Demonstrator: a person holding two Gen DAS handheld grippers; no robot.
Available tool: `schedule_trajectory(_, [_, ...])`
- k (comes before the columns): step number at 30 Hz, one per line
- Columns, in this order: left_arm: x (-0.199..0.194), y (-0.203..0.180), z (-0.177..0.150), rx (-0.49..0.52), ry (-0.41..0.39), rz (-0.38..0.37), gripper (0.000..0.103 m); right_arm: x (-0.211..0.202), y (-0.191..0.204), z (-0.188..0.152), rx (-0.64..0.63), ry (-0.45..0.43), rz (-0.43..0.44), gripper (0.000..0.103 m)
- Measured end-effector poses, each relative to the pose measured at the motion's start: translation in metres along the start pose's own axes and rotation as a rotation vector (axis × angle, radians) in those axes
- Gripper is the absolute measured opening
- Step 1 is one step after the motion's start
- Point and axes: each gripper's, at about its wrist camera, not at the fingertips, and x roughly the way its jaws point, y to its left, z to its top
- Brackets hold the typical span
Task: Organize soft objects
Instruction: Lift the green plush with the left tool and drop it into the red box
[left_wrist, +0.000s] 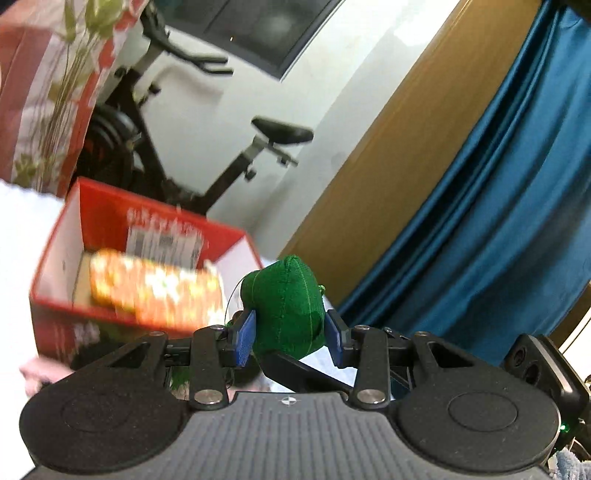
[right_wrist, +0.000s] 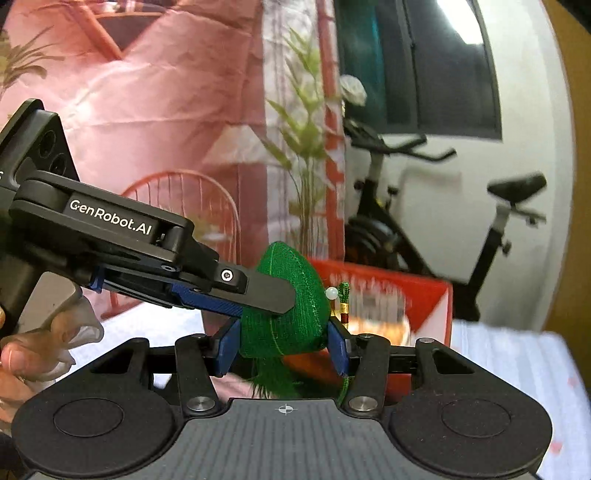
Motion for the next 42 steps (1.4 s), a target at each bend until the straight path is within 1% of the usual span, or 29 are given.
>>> schedule_trajectory(4, [-0.001, 0.006, 0.024, 0.025, -0.033, 0.014, 0.041, 0.015, 0.002, 0.035, -0.032, -0.034, 0.019, 0.047])
schedule_trajectory(7, [0.000, 0.014, 0.041, 0.068, -0.045, 0.030, 0.041, 0.031, 0.004, 0.058, -0.073, -0.048, 0.028, 0.047])
schedule_trajectory(11, [0.003, 0.033, 0.061, 0.073, -0.042, 0.046, 0.041, 0.060, 0.012, 0.080, -0.128, -0.058, 0.030, 0.047])
schedule_trajectory(15, [0.007, 0.046, 0.069, 0.080, -0.039, 0.082, 0.041, 0.091, 0.014, 0.091, -0.140, -0.056, 0.038, 0.047])
schedule_trajectory(18, [0.003, 0.055, 0.074, 0.080, -0.047, 0.107, 0.041, 0.112, 0.015, 0.092, -0.139, -0.048, 0.043, 0.047])
schedule_trajectory(23, [-0.003, 0.065, 0.083, 0.059, -0.067, 0.111, 0.041, 0.137, 0.018, 0.096, -0.131, -0.046, 0.050, 0.047])
schedule_trajectory(26, [0.002, 0.076, 0.078, 0.039, -0.045, 0.123, 0.041, 0.146, 0.020, 0.095, -0.120, -0.043, 0.062, 0.047])
schedule_trajectory(30, [0.015, 0.093, 0.068, -0.008, 0.003, 0.142, 0.041, 0.160, 0.020, 0.081, -0.101, 0.008, 0.081, 0.047])
schedule_trajectory(34, [0.025, 0.106, 0.059, -0.025, 0.044, 0.175, 0.041, 0.176, 0.020, 0.062, -0.063, 0.080, 0.094, 0.047])
schedule_trajectory(37, [0.025, 0.113, 0.059, -0.023, 0.057, 0.197, 0.042, 0.185, 0.019, 0.055, -0.031, 0.118, 0.108, 0.047])
schedule_trajectory(42, [0.025, 0.117, 0.058, 0.013, 0.086, 0.255, 0.042, 0.195, 0.014, 0.049, 0.045, 0.172, 0.143, 0.048])
